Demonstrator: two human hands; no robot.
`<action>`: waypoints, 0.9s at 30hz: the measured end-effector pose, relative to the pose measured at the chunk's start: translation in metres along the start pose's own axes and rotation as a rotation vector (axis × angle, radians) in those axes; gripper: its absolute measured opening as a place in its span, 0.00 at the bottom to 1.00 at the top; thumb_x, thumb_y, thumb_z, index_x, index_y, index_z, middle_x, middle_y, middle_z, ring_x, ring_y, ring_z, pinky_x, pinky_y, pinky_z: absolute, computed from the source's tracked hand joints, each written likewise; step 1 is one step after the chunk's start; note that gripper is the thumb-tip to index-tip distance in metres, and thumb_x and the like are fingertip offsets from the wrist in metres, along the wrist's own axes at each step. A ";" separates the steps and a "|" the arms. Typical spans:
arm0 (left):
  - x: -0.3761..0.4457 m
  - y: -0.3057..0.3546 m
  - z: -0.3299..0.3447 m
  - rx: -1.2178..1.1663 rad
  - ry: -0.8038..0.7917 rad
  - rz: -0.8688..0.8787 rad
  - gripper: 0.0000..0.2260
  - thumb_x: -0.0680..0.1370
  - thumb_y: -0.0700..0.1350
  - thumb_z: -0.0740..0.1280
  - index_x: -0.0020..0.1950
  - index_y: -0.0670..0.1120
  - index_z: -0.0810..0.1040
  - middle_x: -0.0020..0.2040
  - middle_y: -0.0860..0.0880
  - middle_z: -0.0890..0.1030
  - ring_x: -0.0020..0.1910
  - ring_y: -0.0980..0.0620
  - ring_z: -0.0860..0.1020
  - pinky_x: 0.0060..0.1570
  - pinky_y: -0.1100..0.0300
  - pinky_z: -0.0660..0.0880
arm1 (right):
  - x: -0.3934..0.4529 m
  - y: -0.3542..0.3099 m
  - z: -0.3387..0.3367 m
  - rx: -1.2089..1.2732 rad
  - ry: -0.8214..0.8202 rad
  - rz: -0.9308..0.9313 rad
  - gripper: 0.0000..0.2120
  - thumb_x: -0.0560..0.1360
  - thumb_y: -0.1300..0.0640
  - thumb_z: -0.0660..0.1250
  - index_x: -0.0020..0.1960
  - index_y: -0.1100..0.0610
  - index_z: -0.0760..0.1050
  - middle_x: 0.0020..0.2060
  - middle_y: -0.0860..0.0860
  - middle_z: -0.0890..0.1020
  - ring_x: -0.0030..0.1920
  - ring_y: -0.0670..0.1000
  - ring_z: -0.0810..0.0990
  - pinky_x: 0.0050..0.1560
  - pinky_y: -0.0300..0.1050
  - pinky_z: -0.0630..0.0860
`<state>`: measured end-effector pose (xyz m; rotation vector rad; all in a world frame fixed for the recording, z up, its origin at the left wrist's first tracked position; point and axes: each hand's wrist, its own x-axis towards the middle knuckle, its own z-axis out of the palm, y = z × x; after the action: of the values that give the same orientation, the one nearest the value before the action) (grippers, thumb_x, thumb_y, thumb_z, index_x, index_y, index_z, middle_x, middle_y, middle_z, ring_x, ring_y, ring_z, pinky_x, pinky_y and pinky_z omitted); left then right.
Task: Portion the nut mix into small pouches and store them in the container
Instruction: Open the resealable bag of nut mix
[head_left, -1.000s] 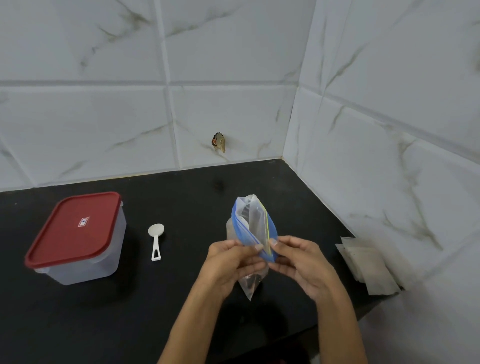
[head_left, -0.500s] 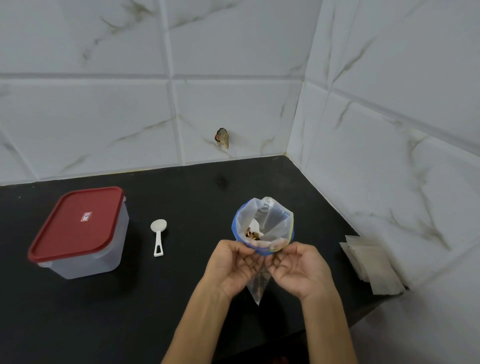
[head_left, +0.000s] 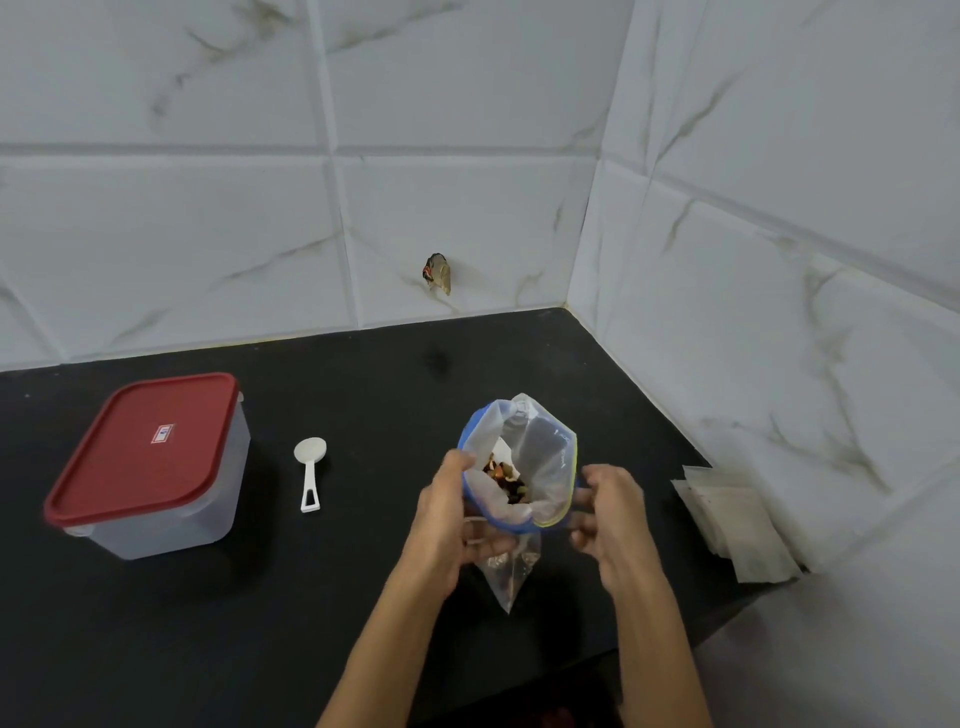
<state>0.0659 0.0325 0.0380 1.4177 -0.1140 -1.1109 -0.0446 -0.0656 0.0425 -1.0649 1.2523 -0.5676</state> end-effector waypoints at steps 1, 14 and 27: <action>0.000 0.000 0.002 0.101 0.051 0.060 0.25 0.75 0.62 0.61 0.54 0.40 0.75 0.46 0.39 0.82 0.38 0.44 0.83 0.36 0.53 0.80 | -0.002 -0.001 0.000 -0.021 -0.022 -0.026 0.09 0.78 0.54 0.58 0.52 0.57 0.72 0.43 0.59 0.78 0.34 0.50 0.73 0.27 0.40 0.67; -0.024 0.012 0.012 0.978 0.406 0.561 0.08 0.76 0.40 0.66 0.46 0.50 0.68 0.49 0.51 0.70 0.42 0.55 0.73 0.40 0.61 0.74 | -0.017 -0.005 -0.005 -0.588 0.216 -0.423 0.09 0.75 0.59 0.67 0.56 0.54 0.77 0.48 0.49 0.82 0.43 0.44 0.77 0.38 0.36 0.71; 0.016 0.057 0.041 1.291 0.293 0.686 0.03 0.76 0.37 0.64 0.46 0.45 0.72 0.52 0.45 0.73 0.51 0.45 0.74 0.49 0.51 0.76 | 0.027 -0.051 0.016 -0.903 0.040 -0.595 0.08 0.75 0.56 0.68 0.51 0.52 0.70 0.49 0.50 0.79 0.45 0.49 0.77 0.38 0.40 0.70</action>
<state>0.0781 -0.0203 0.0856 2.3570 -1.1700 -0.1370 -0.0124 -0.1049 0.0734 -2.2342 1.2353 -0.4553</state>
